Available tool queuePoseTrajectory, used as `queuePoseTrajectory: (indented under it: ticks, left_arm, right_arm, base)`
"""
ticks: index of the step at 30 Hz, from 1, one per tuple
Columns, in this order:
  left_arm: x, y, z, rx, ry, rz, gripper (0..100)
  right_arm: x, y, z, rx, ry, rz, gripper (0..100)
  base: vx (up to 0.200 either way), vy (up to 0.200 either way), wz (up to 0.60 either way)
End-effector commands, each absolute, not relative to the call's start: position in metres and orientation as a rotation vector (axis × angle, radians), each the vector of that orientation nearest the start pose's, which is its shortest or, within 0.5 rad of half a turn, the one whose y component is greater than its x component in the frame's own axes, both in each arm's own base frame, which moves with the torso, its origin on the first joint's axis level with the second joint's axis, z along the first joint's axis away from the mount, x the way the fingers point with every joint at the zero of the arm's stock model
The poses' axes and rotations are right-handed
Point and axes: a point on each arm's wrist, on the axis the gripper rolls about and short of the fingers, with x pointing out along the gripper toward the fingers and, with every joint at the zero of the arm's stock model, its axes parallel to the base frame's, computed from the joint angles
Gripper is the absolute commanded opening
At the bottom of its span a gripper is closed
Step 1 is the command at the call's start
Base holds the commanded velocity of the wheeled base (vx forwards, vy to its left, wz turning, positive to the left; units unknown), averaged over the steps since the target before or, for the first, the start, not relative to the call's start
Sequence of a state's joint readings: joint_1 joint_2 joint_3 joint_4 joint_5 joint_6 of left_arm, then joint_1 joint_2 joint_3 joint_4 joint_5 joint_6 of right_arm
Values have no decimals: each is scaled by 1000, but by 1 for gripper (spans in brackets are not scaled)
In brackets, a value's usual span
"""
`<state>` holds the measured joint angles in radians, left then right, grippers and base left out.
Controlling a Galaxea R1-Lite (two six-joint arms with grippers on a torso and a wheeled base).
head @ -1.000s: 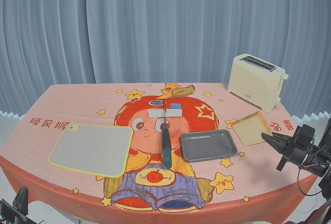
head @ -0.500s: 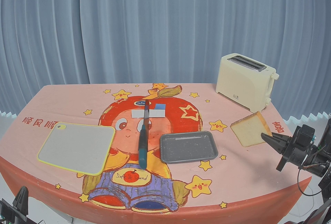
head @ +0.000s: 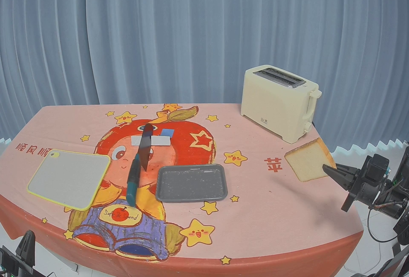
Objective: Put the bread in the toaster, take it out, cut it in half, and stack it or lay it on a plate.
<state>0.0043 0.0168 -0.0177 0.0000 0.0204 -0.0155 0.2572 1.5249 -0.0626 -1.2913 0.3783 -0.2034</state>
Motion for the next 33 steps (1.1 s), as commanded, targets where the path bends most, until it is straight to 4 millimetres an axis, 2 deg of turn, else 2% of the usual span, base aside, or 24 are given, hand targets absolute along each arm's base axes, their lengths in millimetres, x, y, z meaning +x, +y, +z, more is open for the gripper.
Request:
queuePoseTrajectory:
  ticks: [1,22,33]
  left_arm:
    - [-22,0,76,-14,17,25,0]
    - [-21,0,76,-8,17,18,0]
    - [-21,0,76,-8,17,18,0]
  right_arm:
    - [172,54,117,-186,107,650,0]
    - [172,51,125,-180,69,628,0]
    - [180,39,132,-177,40,551,0]
  base:
    - [0,0,0]
    - [0,0,0]
    - [0,0,0]
